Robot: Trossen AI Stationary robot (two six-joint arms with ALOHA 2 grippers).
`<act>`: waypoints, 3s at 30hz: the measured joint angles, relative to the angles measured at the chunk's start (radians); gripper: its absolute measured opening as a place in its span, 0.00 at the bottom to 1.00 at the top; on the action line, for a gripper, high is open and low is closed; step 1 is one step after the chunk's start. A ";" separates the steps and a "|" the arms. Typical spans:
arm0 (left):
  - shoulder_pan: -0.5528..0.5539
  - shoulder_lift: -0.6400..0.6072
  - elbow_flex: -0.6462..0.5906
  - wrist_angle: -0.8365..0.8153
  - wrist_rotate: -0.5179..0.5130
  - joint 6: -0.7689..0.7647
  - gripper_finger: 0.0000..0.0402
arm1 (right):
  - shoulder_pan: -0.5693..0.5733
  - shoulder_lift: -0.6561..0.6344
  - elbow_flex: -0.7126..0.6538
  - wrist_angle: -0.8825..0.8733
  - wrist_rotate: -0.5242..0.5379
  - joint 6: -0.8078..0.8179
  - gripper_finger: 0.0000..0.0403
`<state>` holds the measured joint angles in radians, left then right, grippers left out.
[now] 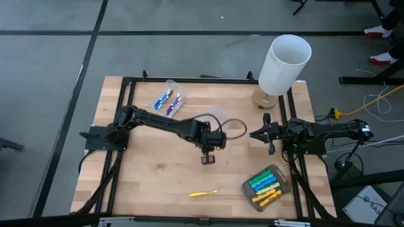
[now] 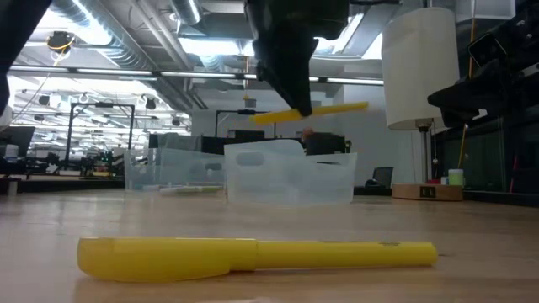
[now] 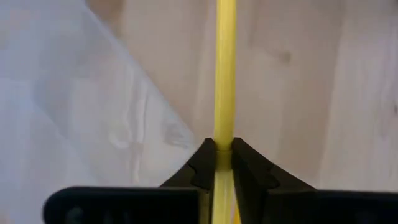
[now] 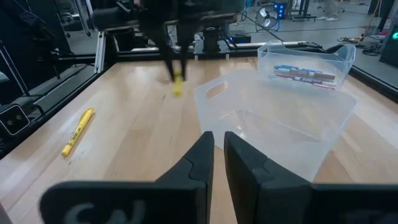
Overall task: Pick & Place Markers
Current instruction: Put the top yellow pen into the white bin, then put the yellow pen into the white bin
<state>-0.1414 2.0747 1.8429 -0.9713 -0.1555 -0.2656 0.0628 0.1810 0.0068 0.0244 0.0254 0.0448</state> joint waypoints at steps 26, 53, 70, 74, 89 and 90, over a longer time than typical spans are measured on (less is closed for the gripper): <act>0.259 -0.040 -0.022 0.019 0.069 0.028 0.07 | 0.000 0.000 0.000 0.000 0.000 0.000 0.10; 0.330 -0.039 -0.138 0.060 0.140 -0.090 0.10 | 0.000 0.000 0.000 0.000 0.000 0.000 0.10; 0.330 -0.039 -0.138 0.079 0.141 -0.091 0.17 | 0.000 0.000 0.000 0.000 0.000 0.000 0.10; 0.330 -0.039 -0.138 0.078 0.148 -0.089 0.17 | 0.000 0.000 0.000 0.000 0.000 0.000 0.10; 0.277 -0.038 -0.083 0.078 0.260 -0.053 0.24 | 0.000 0.000 0.000 0.000 0.000 0.000 0.10; 0.272 -0.037 -0.078 0.078 0.258 -0.053 0.26 | 0.000 0.000 0.000 0.000 0.000 0.000 0.10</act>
<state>0.1307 2.0373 1.7652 -0.8935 0.1022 -0.3191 0.0630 0.1810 0.0068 0.0242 0.0254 0.0447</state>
